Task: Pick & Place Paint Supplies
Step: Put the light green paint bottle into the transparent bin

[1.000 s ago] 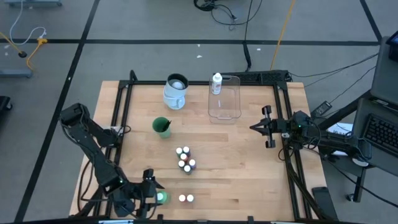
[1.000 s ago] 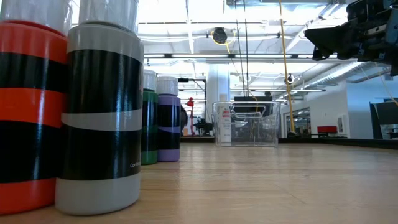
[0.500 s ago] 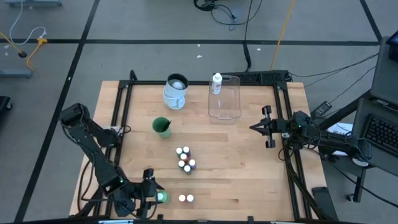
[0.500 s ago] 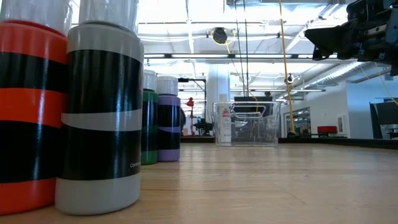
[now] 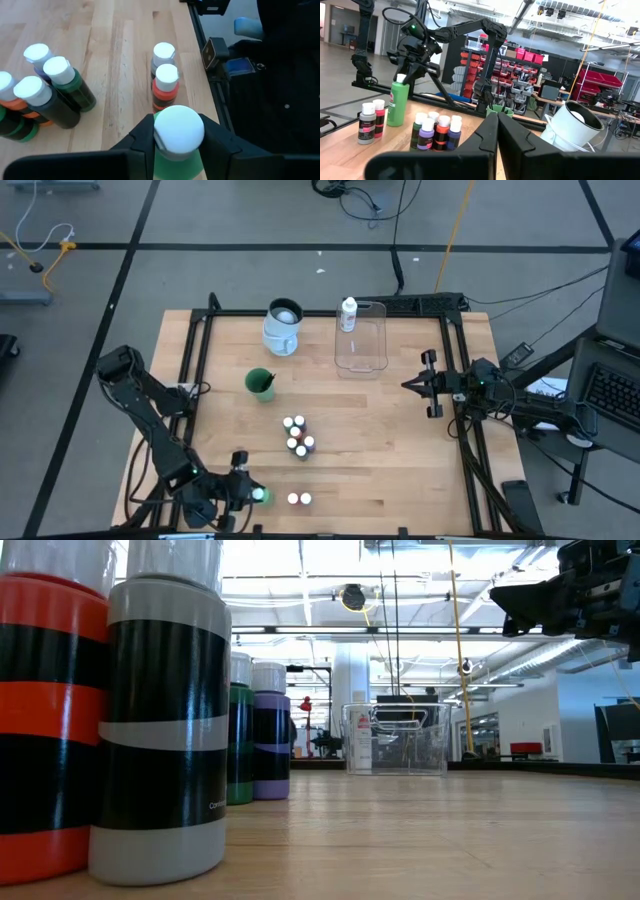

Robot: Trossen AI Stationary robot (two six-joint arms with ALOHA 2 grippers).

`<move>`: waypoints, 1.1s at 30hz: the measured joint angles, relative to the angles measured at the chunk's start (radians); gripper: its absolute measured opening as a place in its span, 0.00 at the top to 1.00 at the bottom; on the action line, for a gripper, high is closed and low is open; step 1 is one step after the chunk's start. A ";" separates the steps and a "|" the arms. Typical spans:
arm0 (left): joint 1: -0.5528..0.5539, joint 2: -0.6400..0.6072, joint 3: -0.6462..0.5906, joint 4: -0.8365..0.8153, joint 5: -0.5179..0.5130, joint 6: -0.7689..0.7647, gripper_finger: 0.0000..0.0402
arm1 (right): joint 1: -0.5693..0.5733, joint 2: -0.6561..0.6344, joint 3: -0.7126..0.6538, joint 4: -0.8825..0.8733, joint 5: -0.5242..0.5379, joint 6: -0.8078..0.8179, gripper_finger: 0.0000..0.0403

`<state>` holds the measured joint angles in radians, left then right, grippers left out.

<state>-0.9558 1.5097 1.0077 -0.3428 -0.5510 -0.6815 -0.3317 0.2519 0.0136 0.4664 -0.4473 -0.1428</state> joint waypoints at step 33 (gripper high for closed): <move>0.846 -0.183 0.409 -0.001 0.354 0.679 0.74 | 0.000 0.000 0.000 -0.053 0.000 0.018 0.99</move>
<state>-0.1098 1.3270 1.4166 -0.3437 -0.1966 -0.0022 -0.3317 0.2517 0.0139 0.4130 -0.4473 -0.1246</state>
